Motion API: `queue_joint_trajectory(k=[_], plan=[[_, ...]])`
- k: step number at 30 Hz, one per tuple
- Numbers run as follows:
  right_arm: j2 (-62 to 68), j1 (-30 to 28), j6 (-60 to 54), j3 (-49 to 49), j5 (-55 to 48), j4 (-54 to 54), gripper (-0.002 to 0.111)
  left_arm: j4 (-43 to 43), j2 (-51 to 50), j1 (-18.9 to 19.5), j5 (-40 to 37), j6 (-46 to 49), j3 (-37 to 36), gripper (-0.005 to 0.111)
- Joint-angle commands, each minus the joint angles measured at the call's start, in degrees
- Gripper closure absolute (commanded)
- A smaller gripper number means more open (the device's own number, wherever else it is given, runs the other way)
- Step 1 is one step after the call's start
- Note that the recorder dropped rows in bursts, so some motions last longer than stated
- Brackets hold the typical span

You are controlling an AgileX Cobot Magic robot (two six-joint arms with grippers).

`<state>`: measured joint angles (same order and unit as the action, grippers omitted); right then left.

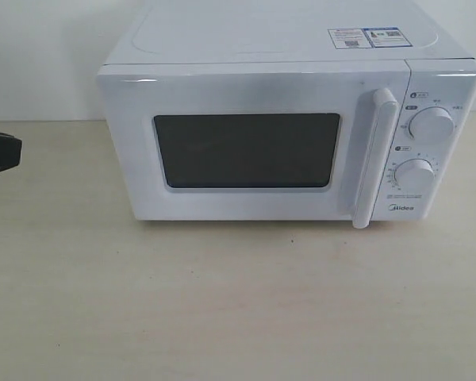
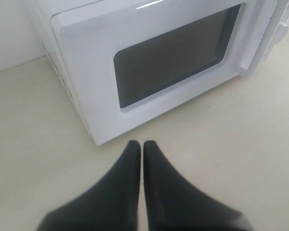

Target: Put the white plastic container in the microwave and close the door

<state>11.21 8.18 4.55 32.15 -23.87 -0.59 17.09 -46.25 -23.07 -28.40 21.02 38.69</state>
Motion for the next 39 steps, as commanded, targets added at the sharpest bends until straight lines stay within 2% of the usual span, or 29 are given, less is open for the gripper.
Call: queue_joint_trajectory(k=[1, 3, 7, 17, 26, 32, 39], plan=[[-7.97, -0.86, -3.94, -15.67, 6.67, -2.49, 0.109, 0.54, 0.35, 0.13, 0.11, -0.45, -0.17, 0.102], [-11.1, -0.99, -4.55, -24.56, 13.21, -2.49, 0.109, 0.54, 0.35, 0.13, 0.11, -0.45, -0.17, 0.102], [-11.21, -0.99, -4.55, -31.98, 17.73, -2.49, 0.109, 0.54, 0.35, 0.13, 0.11, -0.45, -0.17, 0.102], [-11.21, -0.99, -4.55, -32.15, 15.64, -1.7, 0.109, 0.54, 0.35, 0.13, 0.11, -0.45, -0.17, 0.102], [-11.21, -0.99, -5.61, -32.15, 3.67, -1.7, 0.109, 0.54, 0.35, 0.13, 0.11, -0.45, -0.17, 0.102], [-11.21, -1.21, -5.86, -32.15, 3.68, -1.85, 0.109, 0.54, 0.35, 0.13, 0.11, -0.45, -0.17, 0.102], [-11.21, -8.39, -5.97, -32.15, 3.77, -1.5, 0.109, 0.54, 0.35, 0.13, 0.46, -0.45, -0.17, 0.102]])
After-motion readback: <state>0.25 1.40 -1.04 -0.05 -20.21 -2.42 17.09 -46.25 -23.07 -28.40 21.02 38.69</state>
